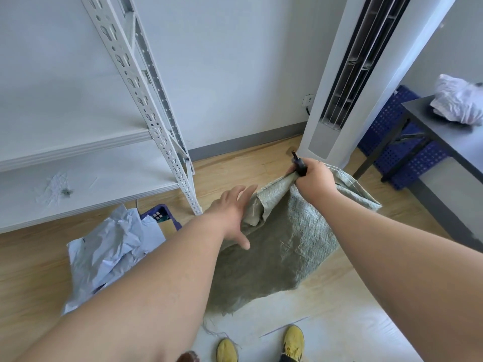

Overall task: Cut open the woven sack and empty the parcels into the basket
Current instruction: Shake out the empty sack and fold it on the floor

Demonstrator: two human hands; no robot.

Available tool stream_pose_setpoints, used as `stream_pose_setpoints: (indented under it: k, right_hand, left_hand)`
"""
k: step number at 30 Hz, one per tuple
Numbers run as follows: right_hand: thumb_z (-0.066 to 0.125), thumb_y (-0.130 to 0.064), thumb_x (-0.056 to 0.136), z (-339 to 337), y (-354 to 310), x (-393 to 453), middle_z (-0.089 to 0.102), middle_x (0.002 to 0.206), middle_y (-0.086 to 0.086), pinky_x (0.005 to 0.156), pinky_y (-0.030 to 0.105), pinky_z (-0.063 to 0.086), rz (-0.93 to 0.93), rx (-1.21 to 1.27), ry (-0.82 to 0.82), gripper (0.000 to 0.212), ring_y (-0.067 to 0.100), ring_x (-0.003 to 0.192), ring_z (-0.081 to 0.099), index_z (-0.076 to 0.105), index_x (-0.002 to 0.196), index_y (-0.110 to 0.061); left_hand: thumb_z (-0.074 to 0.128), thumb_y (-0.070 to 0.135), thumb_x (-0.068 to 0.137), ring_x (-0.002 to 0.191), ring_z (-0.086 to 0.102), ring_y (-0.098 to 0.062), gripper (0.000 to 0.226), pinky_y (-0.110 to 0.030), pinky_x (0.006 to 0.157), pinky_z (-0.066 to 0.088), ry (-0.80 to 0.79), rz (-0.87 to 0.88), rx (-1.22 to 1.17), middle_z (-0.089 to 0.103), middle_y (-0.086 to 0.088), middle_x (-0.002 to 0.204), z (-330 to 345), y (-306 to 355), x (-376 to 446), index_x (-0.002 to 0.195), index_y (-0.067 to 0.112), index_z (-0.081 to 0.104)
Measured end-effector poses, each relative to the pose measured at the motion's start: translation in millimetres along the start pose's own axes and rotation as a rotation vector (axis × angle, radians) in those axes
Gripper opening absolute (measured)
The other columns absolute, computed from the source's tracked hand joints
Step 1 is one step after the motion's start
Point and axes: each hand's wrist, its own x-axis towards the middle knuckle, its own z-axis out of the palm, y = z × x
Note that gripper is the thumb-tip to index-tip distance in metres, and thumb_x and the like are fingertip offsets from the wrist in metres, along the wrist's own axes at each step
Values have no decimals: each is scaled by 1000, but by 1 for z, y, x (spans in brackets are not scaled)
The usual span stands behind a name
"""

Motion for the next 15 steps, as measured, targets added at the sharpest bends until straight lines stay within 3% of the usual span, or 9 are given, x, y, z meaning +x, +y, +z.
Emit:
stream_pose_setpoints:
  k: [2, 4, 6, 9, 11, 13, 15]
  right_hand:
    - [46, 7, 76, -4, 4, 1, 64, 92, 3, 70, 30, 45, 44, 51, 33, 38, 26, 87, 58, 64, 88, -24]
    - [52, 3, 78, -8, 8, 2, 65, 92, 3, 73, 33, 48, 71, 100, 39, 33, 27, 89, 61, 63, 91, -25]
    - [61, -2, 80, -10, 12, 2, 65, 97, 4, 75, 34, 49, 68, 115, -15, 29, 26, 90, 61, 62, 97, -25]
    - [76, -22, 76, -10, 12, 2, 63, 112, 4, 84, 40, 52, 47, 201, -123, 34, 24, 97, 60, 63, 106, -29]
    - [80, -39, 73, -9, 10, 1, 61, 115, 2, 81, 35, 48, 24, 252, -195, 41, 20, 98, 58, 65, 111, -34]
    - [78, -48, 74, -9, 7, 1, 63, 106, 6, 74, 31, 43, 17, 254, -189, 42, 20, 89, 57, 68, 107, -23]
    - [74, -42, 80, -9, 4, 3, 63, 89, 11, 68, 31, 40, 19, 191, -100, 37, 22, 80, 55, 63, 90, -9]
  left_hand:
    - [78, 43, 73, 136, 31, -20, 96, -32, 100, 36, 174, 2, -190, 25, 4, 150, 4, 12, 0, 147, 29, 19]
    - [66, 40, 86, 118, 51, -21, 49, -25, 85, 37, 410, -66, -497, 53, 0, 130, 2, 19, 5, 128, 22, 48]
    - [60, 38, 91, 102, 59, -22, 24, -25, 76, 37, 469, -138, -664, 64, -1, 107, -4, 24, 12, 105, 18, 59]
    - [57, 35, 92, 83, 57, -23, 19, -30, 63, 34, 487, -172, -693, 59, 2, 82, -10, 23, 19, 85, 17, 54]
    - [59, 33, 92, 77, 54, -22, 22, -30, 59, 33, 520, -206, -667, 56, 3, 75, -11, 22, 22, 82, 14, 53]
    - [65, 34, 88, 78, 56, -21, 21, -29, 61, 37, 542, -214, -701, 59, 4, 76, -12, 20, 25, 84, 14, 60]
    - [71, 30, 84, 88, 62, -18, 23, -29, 72, 45, 478, -205, -863, 67, 1, 92, -12, 20, 24, 99, 13, 66]
